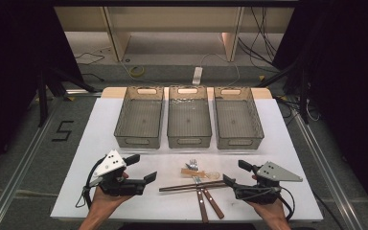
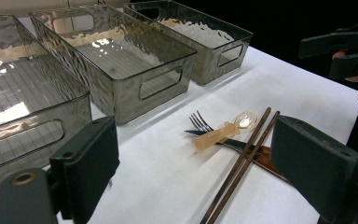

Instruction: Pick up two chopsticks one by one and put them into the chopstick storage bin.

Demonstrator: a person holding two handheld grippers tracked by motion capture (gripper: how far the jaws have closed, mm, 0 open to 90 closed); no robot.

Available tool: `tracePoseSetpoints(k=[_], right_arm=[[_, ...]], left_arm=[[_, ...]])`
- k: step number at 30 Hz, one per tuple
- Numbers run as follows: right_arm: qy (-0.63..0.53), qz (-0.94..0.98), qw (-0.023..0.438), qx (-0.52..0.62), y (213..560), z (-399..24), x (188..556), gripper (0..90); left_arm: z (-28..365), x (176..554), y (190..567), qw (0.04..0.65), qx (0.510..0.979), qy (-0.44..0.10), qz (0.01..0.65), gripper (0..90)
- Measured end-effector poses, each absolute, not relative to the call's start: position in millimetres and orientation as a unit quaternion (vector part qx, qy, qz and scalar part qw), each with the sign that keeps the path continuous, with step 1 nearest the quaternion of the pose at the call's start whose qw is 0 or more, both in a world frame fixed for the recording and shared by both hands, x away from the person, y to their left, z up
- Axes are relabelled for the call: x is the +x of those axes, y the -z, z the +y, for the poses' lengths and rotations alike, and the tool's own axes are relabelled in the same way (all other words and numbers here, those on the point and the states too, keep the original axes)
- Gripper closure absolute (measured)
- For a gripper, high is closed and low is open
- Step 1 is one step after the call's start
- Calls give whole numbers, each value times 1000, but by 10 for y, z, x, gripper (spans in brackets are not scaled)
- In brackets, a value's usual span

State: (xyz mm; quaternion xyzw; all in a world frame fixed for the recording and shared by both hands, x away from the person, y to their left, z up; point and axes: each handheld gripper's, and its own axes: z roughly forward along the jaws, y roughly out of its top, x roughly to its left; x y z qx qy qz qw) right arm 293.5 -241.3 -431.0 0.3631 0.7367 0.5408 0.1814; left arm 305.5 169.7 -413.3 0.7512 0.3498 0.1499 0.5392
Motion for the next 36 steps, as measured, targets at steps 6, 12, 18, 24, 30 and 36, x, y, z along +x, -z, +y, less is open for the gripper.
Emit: tracePoseSetpoints(k=[6, 12, 18, 24, 30, 36], right_arm=[[-534, 746, 175, 356, 4280, -2414, 2949, 246], [-499, 786, 173, 321, 4191, -2378, 3018, 248], [-481, 807, 173, 297, 4089, -2361, 3090, 258], [-447, 838, 161, 268, 4032, -2274, 3206, 261], [-411, 868, 141, 238, 4013, -2154, 3276, 272], [-373, 895, 116, 215, 4024, -2043, 3348, 293]], left_arm=[[1695, 3052, 4134, 539, 751, -152, 349, 149], [1695, 3056, 4138, 538, 751, -152, 351, 149], [1699, 3059, 4139, 538, 750, -152, 353, 149], [1697, 3056, 4137, 538, 750, -152, 353, 149], [1704, 3060, 4138, 539, 749, -152, 354, 149], [1703, 3061, 4138, 539, 749, -153, 353, 149]])
